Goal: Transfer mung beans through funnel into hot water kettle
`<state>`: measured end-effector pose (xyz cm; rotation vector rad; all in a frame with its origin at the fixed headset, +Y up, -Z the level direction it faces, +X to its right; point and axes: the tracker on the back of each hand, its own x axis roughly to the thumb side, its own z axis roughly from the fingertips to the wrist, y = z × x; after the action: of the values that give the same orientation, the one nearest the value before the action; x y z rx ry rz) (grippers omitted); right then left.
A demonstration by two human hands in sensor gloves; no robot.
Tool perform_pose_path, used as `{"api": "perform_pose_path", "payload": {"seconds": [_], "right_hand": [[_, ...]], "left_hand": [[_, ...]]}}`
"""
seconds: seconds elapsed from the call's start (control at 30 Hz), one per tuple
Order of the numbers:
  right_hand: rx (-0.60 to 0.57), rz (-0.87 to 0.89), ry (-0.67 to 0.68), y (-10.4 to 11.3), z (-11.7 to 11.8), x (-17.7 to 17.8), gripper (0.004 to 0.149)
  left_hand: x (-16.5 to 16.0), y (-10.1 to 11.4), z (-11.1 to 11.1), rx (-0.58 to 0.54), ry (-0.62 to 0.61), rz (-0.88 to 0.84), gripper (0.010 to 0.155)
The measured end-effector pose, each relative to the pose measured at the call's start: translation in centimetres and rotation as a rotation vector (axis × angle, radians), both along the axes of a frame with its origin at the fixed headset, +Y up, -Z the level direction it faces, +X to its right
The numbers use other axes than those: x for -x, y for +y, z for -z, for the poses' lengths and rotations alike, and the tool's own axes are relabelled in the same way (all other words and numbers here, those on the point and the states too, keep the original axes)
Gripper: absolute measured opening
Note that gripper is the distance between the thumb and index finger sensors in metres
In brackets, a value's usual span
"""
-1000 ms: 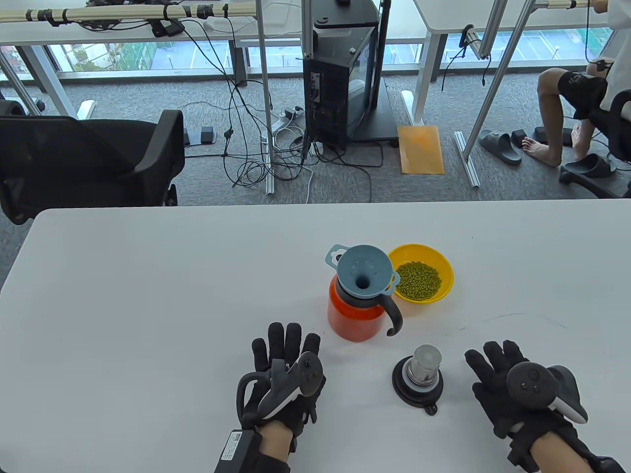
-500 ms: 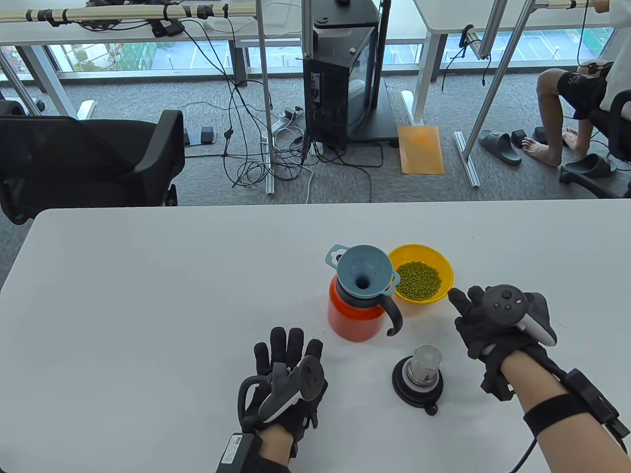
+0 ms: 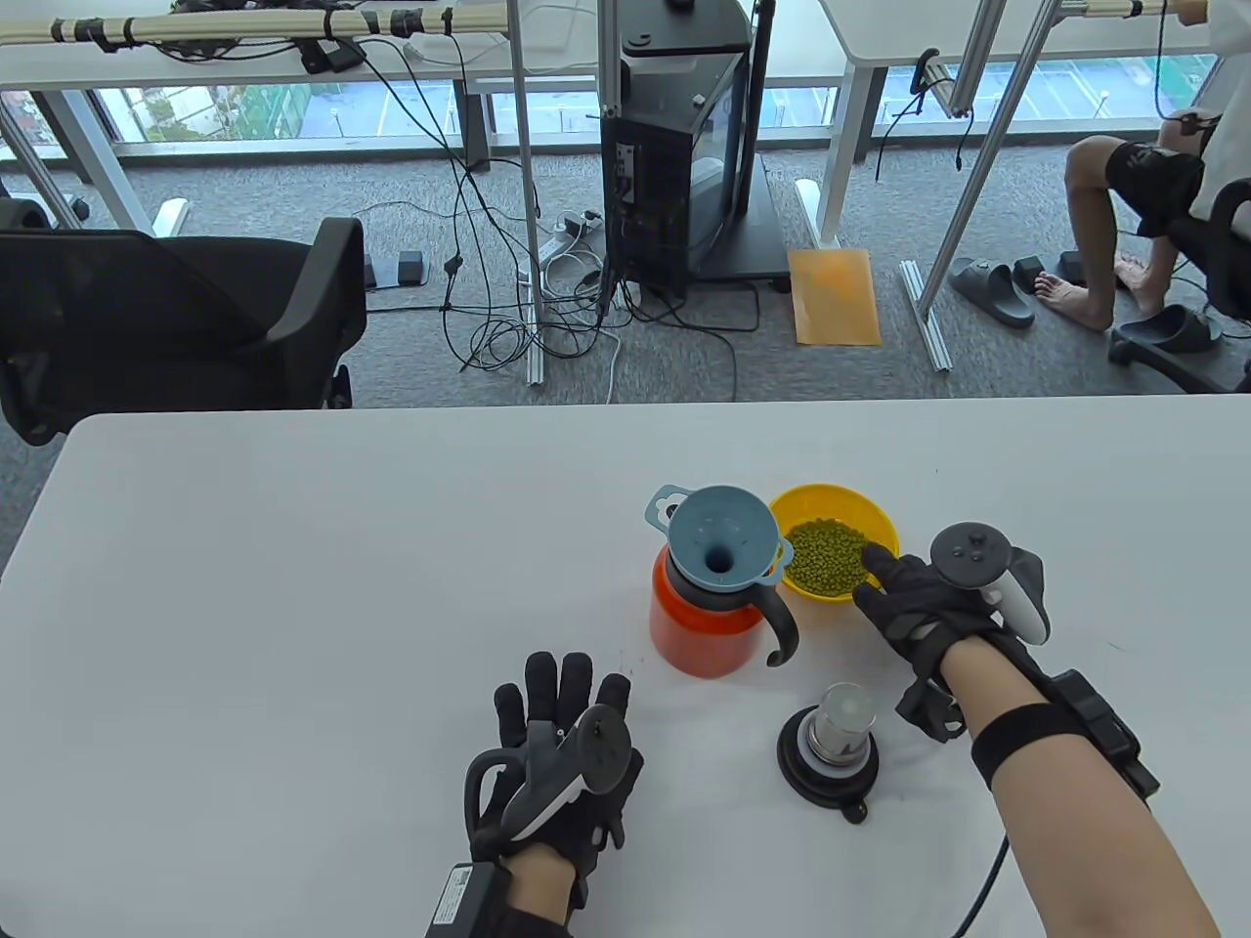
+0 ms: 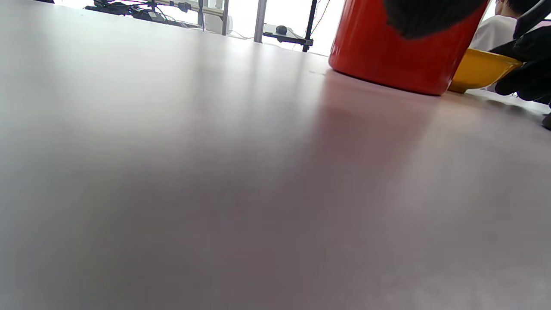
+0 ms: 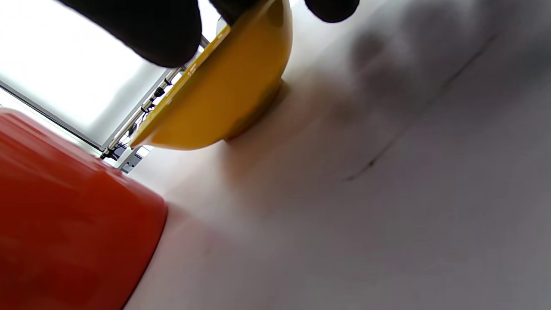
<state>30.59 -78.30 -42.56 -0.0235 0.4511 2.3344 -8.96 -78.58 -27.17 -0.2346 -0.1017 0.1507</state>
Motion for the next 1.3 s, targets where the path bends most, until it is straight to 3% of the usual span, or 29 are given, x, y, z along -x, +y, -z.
{"api": "perform_pose_path", "payload": {"seconds": [0.13,0.3,0.47,0.77,1.17,1.3], "right_hand": [[-0.011,0.062,-0.027,-0.4,0.3,0.1,0.073],[-0.195,-0.034,-0.184,0.1,0.1,-0.6,0.065],[-0.193,0.054,-0.316,0.2,-0.4,-1.5,0.065],[-0.207,0.145,-0.388,2.2,-1.0,-3.2,0.064],[-0.317,0.381,-0.298,10.4,-1.4,-1.8,0.077],[-0.338,0.368,-0.246,13.1,-1.4,-0.4,0.081]], "left_hand": [[0.1,0.0,0.0,0.002,0.003,-0.005,0.078],[0.1,0.1,0.1,-0.003,0.000,-0.016,0.076],[0.2,0.2,0.1,-0.016,0.001,-0.023,0.076],[0.3,0.1,0.2,-0.024,0.001,-0.035,0.078],[1.1,-0.3,0.5,0.010,0.021,-0.036,0.076],[1.1,-0.3,0.5,0.013,0.023,-0.039,0.076]]}}
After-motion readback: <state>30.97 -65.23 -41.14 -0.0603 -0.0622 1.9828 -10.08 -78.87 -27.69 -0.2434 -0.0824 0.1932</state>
